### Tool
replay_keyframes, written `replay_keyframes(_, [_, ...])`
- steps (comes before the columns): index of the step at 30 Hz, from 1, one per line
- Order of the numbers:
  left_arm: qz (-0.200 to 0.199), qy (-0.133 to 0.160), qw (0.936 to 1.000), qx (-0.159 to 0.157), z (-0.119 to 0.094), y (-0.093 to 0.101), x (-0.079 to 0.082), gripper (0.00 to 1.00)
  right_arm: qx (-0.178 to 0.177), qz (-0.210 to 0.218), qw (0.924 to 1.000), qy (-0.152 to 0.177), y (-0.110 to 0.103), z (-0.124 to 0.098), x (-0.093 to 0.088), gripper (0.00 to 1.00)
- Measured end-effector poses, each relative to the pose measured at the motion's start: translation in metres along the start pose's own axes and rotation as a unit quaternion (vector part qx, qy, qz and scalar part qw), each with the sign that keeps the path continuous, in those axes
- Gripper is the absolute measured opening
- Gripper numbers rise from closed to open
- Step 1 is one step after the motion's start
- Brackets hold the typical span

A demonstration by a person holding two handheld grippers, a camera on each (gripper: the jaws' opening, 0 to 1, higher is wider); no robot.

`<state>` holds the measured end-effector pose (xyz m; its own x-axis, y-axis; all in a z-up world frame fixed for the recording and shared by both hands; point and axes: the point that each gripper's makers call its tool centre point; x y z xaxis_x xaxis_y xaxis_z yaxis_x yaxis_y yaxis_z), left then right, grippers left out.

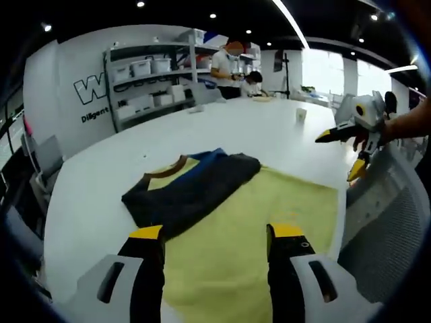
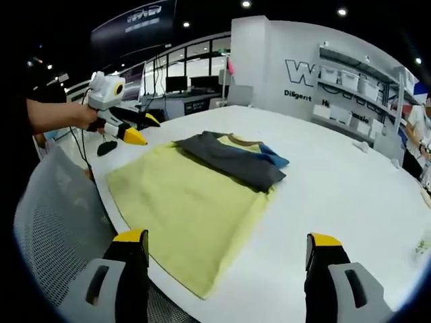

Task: Fold the garment on the visible template until the final outline fits inside the template.

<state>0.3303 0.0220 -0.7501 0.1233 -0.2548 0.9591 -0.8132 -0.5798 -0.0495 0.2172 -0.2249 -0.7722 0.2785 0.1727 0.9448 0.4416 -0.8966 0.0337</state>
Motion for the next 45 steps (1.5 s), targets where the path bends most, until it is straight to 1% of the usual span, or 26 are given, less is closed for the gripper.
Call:
replay_keyframes(2, [-0.005, -0.005, 1.0000, 0.007, -0.011, -0.002, -0.007, 0.61, 0.002, -0.005, 1.0000, -0.003, 0.001, 0.000, -0.002, 0.96])
replay_keyframes(7, [-0.015, -0.011, 0.9995, 0.025, -0.033, -0.007, -0.018, 0.65, 0.007, -0.009, 0.9999, -0.011, 0.000, -0.001, -0.005, 0.95])
replay_keyframes(11, [-0.019, -0.017, 0.9992, 0.031, -0.048, -0.007, -0.026, 0.70, 0.013, -0.011, 0.9996, -0.021, -0.003, -0.002, -0.009, 0.92])
replay_keyframes(17, [-0.023, -0.028, 0.9987, 0.036, -0.064, -0.008, -0.036, 0.78, 0.029, -0.027, 0.9985, -0.038, -0.008, -0.002, -0.016, 0.88])
replay_keyframes(19, [-0.027, -0.032, 0.9984, 0.037, -0.066, -0.007, -0.038, 0.81, 0.029, -0.033, 0.9981, -0.043, -0.008, -0.003, -0.018, 0.88])
replay_keyframes(22, [-0.034, -0.026, 0.9983, 0.040, -0.069, -0.006, -0.041, 0.84, 0.030, -0.032, 0.9979, -0.048, -0.008, -0.004, -0.020, 0.87])
replay_keyframes(23, [-0.042, -0.029, 0.9980, 0.038, -0.070, -0.003, -0.044, 0.85, 0.029, -0.033, 0.9977, -0.051, -0.007, -0.005, -0.022, 0.86])
replay_keyframes(25, [-0.041, -0.038, 0.9978, 0.036, -0.070, -0.001, -0.051, 0.87, 0.026, -0.034, 0.9975, -0.056, -0.005, -0.005, -0.024, 0.87])
replay_keyframes(26, [-0.042, -0.054, 0.9972, 0.030, -0.072, 0.003, -0.057, 0.87, 0.024, -0.035, 0.9973, -0.060, -0.005, -0.006, -0.026, 0.87])
replay_keyframes(27, [-0.038, -0.057, 0.9972, 0.028, -0.072, 0.003, -0.059, 0.87, 0.022, -0.036, 0.9968, -0.068, -0.004, -0.006, -0.029, 0.86])
replay_keyframes(29, [-0.031, -0.067, 0.9970, 0.024, -0.073, 0.005, -0.065, 0.87, 0.024, -0.038, 0.9964, -0.073, -0.005, -0.006, -0.033, 0.85])
replay_keyframes(32, [-0.041, -0.074, 0.9962, 0.023, -0.076, 0.007, -0.068, 0.82, 0.028, -0.033, 0.9957, -0.082, -0.007, -0.008, -0.038, 0.81])
replay_keyframes(34, [-0.045, -0.082, 0.9954, 0.021, -0.078, 0.008, -0.072, 0.76, 0.031, -0.030, 0.9956, -0.084, -0.008, -0.008, -0.039, 0.79])
replay_keyframes(36, [-0.047, -0.087, 0.9949, 0.020, -0.079, 0.009, -0.076, 0.74, 0.033, -0.030, 0.9954, -0.086, -0.008, -0.008, -0.039, 0.78])
replay_keyframes(41, [-0.052, -0.092, 0.9942, 0.016, -0.081, 0.011, -0.081, 0.69, 0.040, -0.028, 0.9948, -0.089, -0.009, -0.008, -0.042, 0.71])
replay_keyframes(43, [-0.050, -0.099, 0.9938, 0.014, -0.082, 0.012, -0.083, 0.65, 0.045, -0.023, 0.9943, -0.094, -0.011, -0.008, -0.044, 0.68])
replay_keyframes(45, [-0.048, -0.102, 0.9935, 0.013, -0.082, 0.012, -0.086, 0.63, 0.049, -0.021, 0.9939, -0.096, -0.012, -0.008, -0.046, 0.65])
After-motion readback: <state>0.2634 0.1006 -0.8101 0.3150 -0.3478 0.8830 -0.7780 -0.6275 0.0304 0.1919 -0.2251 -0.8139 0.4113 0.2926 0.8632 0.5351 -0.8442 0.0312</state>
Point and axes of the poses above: the point that each gripper's makers call its tool centre point, and the gripper's own axes: z roughly forward along the fingers, y roughly to its right, x roughly out of its top, and after that the axes turned 15 degrees about y, right-handed
